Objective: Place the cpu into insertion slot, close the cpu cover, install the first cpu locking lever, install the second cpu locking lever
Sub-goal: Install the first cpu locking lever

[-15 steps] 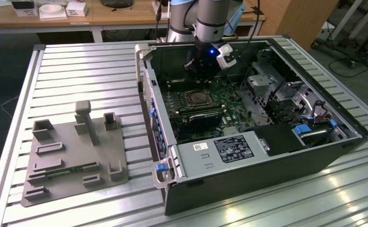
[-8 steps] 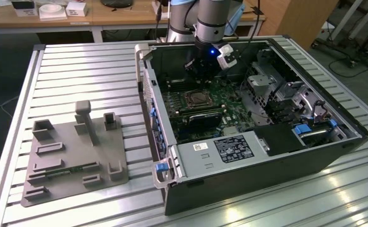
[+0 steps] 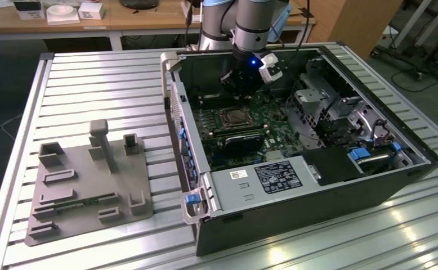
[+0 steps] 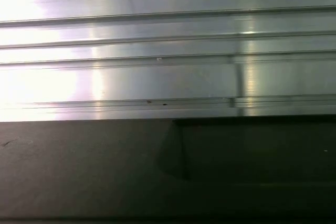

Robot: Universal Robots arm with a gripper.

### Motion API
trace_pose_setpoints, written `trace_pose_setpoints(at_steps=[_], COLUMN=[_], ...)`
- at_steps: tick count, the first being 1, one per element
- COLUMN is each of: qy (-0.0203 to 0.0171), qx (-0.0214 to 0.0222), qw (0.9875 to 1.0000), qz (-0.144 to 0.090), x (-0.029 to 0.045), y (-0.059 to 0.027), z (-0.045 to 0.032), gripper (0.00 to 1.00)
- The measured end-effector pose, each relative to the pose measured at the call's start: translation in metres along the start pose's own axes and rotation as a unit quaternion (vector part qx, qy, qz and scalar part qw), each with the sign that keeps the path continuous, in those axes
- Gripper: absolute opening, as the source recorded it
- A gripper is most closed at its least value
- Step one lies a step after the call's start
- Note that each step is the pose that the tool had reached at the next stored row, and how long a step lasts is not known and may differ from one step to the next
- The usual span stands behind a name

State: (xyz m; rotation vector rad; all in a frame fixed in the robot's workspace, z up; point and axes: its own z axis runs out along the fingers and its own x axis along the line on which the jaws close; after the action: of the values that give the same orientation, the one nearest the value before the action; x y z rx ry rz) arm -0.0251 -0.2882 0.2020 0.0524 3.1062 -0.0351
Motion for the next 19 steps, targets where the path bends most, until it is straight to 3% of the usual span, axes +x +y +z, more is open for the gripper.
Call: trace_pose_setpoints(at_steps=[10, 19], qy=[0.0067, 0.0070], qx=[0.0003, 0.0001], qw=[1.0000, 1.0000], qz=[0.000, 0.000], x=[-0.0006, -0.0009], y=[0.0001, 0.0001], z=[0.0038, -0.0024], gripper=[0.10, 0.10])
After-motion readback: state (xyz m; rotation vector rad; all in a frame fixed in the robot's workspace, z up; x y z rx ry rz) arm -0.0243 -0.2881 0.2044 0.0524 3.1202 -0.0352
